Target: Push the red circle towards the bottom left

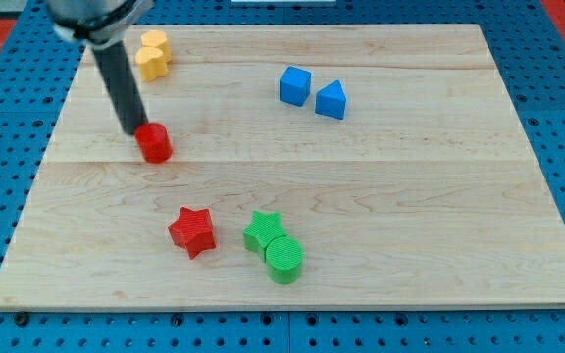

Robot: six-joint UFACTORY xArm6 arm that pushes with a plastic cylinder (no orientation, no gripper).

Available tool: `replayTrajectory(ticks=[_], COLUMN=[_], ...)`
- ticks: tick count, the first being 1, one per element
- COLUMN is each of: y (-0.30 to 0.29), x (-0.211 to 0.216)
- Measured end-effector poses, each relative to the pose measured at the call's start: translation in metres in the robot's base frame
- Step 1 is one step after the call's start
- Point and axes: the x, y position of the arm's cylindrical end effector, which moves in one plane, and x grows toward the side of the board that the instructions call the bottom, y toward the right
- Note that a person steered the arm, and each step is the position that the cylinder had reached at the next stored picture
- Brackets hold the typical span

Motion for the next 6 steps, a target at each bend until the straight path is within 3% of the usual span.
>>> replayTrajectory(ticks=[1,3,4,5,6], y=[0.004,0.073,0.043,-0.004,-0.004], x=[0.016,0.009,0.072,0.108,0.064])
